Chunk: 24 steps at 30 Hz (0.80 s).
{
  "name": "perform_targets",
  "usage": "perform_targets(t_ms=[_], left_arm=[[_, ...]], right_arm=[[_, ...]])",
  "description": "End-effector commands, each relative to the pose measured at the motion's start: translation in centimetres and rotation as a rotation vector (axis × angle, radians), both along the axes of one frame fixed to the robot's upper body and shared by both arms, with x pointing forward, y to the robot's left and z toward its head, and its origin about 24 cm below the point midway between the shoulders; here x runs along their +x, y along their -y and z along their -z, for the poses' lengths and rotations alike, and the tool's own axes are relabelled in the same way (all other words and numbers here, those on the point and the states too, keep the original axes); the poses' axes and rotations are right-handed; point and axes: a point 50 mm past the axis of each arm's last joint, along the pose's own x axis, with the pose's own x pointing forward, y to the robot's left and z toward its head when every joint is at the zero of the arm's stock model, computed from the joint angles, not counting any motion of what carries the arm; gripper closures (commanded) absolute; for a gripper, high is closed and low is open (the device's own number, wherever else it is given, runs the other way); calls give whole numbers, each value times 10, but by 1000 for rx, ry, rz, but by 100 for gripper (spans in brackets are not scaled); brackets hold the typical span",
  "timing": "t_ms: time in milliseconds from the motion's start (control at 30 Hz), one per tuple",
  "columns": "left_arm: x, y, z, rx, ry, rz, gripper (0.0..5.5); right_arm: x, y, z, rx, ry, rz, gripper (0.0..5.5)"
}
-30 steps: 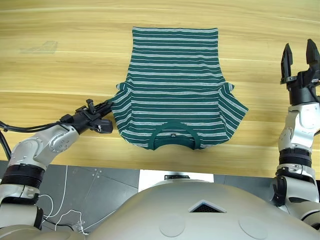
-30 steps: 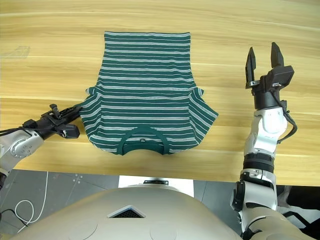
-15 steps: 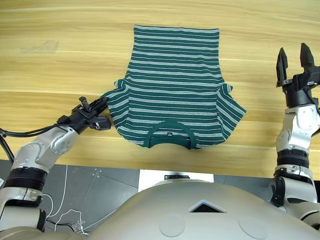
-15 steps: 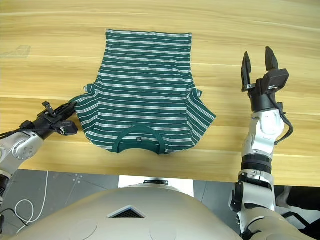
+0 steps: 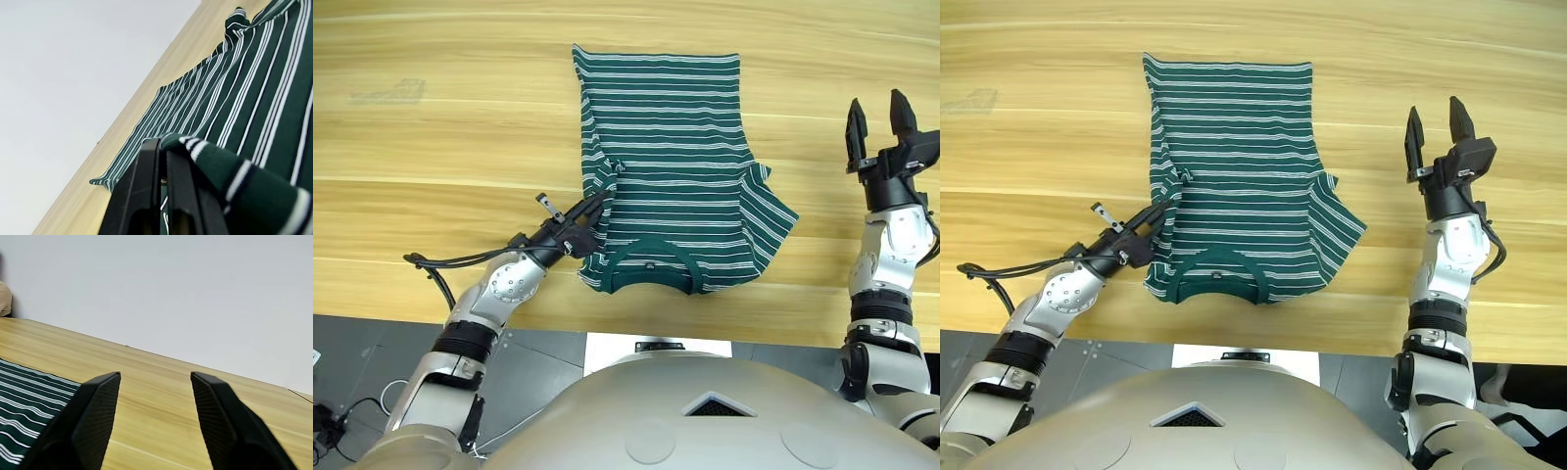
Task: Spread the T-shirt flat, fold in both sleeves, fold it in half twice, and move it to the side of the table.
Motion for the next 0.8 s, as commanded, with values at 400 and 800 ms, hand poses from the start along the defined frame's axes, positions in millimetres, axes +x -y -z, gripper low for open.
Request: perform_targets(t_ms=[400,800], left_arm=[[-44,-19,34,167,-310,114,392],[-73,-14,34,60,-511,201,392]], right_arm=[[0,6,-4,-24,1,8,284],[3,0,-2,-32,-7,-2,284]])
